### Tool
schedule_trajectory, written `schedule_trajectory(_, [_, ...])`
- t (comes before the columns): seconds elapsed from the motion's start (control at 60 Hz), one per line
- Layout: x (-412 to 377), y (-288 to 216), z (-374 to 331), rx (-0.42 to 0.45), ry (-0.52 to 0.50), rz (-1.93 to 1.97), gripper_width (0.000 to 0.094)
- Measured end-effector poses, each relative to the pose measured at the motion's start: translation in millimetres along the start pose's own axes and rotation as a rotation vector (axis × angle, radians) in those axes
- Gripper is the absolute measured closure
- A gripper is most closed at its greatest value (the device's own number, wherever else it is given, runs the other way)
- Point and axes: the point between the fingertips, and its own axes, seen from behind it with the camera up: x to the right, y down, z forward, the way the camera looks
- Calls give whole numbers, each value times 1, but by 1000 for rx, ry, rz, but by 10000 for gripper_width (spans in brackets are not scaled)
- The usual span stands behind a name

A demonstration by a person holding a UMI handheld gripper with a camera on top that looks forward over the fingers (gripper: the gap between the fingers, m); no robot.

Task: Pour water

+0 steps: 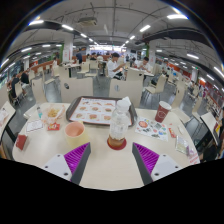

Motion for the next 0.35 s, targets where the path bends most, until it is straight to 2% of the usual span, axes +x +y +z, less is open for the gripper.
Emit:
schedule_trajectory(0.15, [-14,9,-48,4,37,-5,90])
schedule_trajectory(0.35, [-25,17,-77,-5,51,22,90])
